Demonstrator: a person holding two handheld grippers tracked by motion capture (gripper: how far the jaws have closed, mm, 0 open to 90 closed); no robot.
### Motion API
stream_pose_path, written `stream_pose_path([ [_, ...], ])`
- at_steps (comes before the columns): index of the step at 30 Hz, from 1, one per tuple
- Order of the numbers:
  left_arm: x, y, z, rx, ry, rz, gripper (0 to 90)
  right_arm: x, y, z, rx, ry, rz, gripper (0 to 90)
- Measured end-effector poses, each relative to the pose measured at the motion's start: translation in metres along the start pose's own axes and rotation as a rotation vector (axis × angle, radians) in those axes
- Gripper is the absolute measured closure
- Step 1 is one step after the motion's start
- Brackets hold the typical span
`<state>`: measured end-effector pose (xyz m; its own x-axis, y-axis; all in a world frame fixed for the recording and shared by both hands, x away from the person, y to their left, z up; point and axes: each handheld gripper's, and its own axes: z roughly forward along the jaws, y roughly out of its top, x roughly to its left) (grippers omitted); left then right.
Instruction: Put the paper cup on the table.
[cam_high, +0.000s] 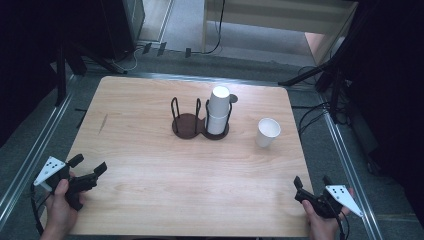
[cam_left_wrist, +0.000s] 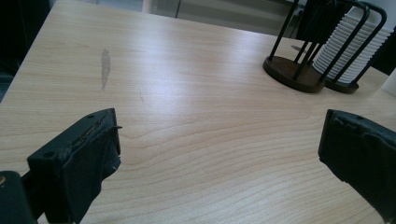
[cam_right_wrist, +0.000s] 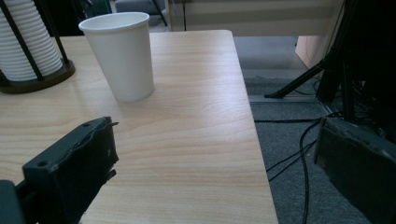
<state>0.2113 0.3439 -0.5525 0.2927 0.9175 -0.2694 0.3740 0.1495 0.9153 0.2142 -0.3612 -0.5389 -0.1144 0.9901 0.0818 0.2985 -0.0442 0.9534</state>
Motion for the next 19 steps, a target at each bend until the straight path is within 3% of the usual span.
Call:
stream_pose_path([
  [5,0.0010,0.0003,0.0003,0.006,-0.006,-0.002,0.0,-0.0038,-0.0006,-0.0002,-0.001,-0.005,0.047,0.0],
  [19,0.0016,0.0011,0.0028,0.012,-0.007,-0.005,0.0,0.0022,-0.0016,0.0041,0.006,-0.044,-0.003,0.0],
])
